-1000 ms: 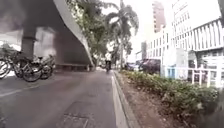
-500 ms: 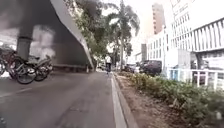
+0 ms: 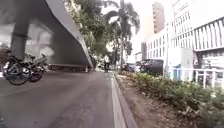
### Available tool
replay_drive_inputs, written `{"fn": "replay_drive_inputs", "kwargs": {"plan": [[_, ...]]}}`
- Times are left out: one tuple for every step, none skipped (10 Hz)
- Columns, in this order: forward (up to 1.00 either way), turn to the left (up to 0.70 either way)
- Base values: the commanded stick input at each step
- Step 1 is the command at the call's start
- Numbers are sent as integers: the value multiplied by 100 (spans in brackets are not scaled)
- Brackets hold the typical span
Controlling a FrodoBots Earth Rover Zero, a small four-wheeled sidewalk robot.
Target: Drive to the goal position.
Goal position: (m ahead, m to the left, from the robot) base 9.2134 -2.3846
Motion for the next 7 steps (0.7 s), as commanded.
{"fn": "replay_drive_inputs", "kwargs": {"plan": [[45, 26], [45, 0], [45, 0], [45, 0], [45, 0], [45, 0], [45, 0]]}}
